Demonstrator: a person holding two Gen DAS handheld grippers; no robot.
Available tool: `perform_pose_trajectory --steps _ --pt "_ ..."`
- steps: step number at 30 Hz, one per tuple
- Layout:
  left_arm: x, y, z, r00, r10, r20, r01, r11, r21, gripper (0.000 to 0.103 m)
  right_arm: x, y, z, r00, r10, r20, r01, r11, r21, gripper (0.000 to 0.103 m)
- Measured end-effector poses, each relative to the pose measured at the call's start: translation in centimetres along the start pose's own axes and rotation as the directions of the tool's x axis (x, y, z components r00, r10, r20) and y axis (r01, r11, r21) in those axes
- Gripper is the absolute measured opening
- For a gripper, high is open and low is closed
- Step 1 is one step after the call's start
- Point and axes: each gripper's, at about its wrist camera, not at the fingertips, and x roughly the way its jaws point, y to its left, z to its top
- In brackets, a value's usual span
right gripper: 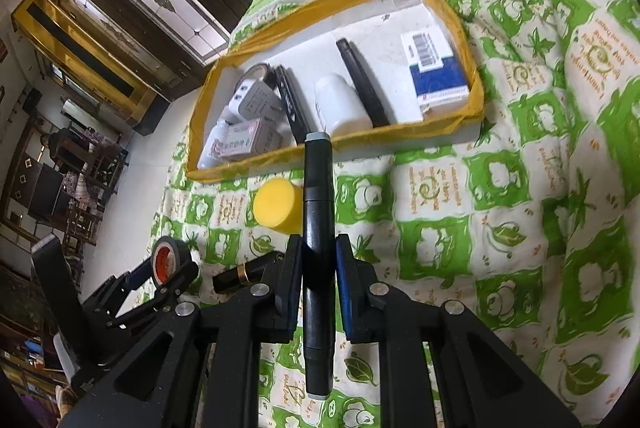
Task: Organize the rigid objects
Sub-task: 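Lift the tape roll with the left tool while the right tool carries the marker toward the tray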
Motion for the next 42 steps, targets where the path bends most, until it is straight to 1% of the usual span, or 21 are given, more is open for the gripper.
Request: perform_pose_trajectory --steps 7,13,18,21,25,32,35,38,42 --pt "-0.4 0.3 0.1 0.999 -0.042 0.010 0.042 0.999 -0.029 0.066 -2.6 -1.7 2.0 0.997 0.002 0.082 -0.005 0.999 0.037 0.015" --pt "-0.4 0.3 0.2 0.999 -0.054 0.008 0.054 0.998 -0.038 0.066 -3.7 -3.1 2.9 0.993 0.012 0.114 -0.022 0.996 0.082 0.016" --pt "-0.4 0.5 0.3 0.998 -0.068 0.012 0.069 0.996 -0.052 0.066 -4.2 -3.2 3.1 0.992 0.016 0.129 -0.027 0.996 0.088 0.016" --pt "-0.6 0.6 0.3 0.997 -0.070 0.018 0.071 0.996 -0.053 0.066 -4.2 -3.0 3.1 0.991 0.022 0.129 -0.033 0.996 0.084 0.016" --pt "-1.3 1.0 0.5 0.995 -0.083 0.050 0.086 0.994 -0.071 0.066 -4.1 -3.0 3.1 0.992 0.018 0.123 -0.028 0.997 0.078 0.016" --pt "-2.5 3.1 0.9 0.988 -0.116 0.104 0.132 0.978 -0.164 0.066 -3.8 -2.8 3.0 0.993 -0.014 0.114 0.006 0.998 0.070 0.016" --pt "-2.6 3.6 0.7 0.988 -0.115 0.106 0.133 0.974 -0.185 0.066 -3.5 -2.6 3.2 0.995 -0.009 0.102 0.001 0.997 0.076 0.016" --pt "-2.7 3.8 0.6 0.987 -0.122 0.109 0.141 0.970 -0.195 0.066 -3.3 -1.7 3.9 0.996 0.024 0.085 -0.031 0.996 0.082 0.016" --pt "-2.6 3.4 0.5 0.987 -0.119 0.103 0.137 0.974 -0.178 0.066 -3.4 0.0 4.9 0.996 0.031 0.086 -0.034 0.999 0.034 0.016"
